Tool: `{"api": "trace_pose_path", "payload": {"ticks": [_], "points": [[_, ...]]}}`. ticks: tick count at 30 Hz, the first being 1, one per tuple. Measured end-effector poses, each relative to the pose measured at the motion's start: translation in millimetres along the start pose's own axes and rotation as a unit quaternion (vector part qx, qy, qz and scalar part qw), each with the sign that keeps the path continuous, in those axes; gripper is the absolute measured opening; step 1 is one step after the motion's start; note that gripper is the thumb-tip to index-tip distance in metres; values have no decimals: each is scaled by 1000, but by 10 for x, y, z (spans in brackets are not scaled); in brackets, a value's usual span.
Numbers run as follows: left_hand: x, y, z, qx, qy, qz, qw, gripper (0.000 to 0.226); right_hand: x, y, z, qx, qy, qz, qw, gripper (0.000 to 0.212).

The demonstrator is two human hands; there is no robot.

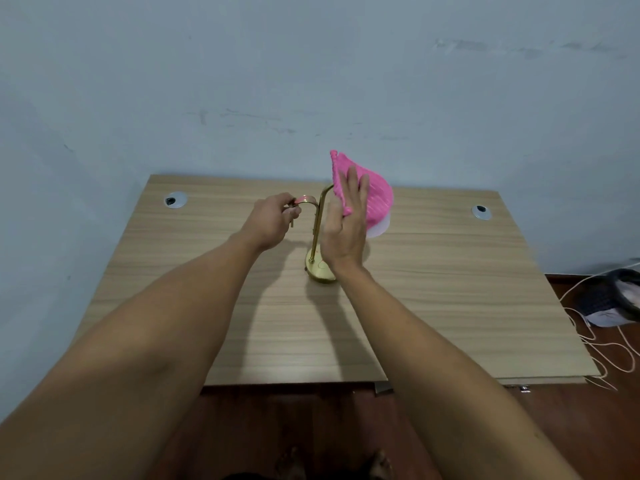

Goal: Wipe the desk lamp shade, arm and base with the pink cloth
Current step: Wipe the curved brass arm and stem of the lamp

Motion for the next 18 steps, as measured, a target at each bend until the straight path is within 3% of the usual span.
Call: {"api": "trace_pose_path", "payload": {"ticks": [3,6,8,9,11,13,14,16,18], "points": [[16,44,-16,-14,2,-15,1000,16,62,-163,-130,-81,61,-50,994,59],[42,95,-39,-46,0,-62,997,22,45,-256,-271,-69,89,-39,993,56],[46,137,-43,-61,-2,-91,994,27,-12,-298,-319,19,45,28,998,47],[47,156,-51,-69,0,-104,992,27,-44,-339,-319,104,-9,89,991,41],[48,172,-74,-81,11,-129,988,23,-130,-345,-344,282,-146,221,922,29],[55,175,-112,-90,16,-162,983,17,-181,-179,-347,327,-224,287,872,24],[63,172,-135,-92,17,-176,980,16,-199,-55,-322,302,-238,287,877,26],[68,177,-180,-99,14,-192,976,19,-191,215,-235,171,-225,235,930,33],[79,187,-214,-105,19,-207,972,22,-43,379,-197,4,-118,146,982,43]]}}
Point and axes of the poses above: each hand's wrist, its own z-axis towards the middle knuckle, its own x-axis out of the palm, y = z × x, the point moved 5 cm from there along z, towards the middle knuckle, and after that the axes turned 7 degrees about -y, right-handed, at the moved point
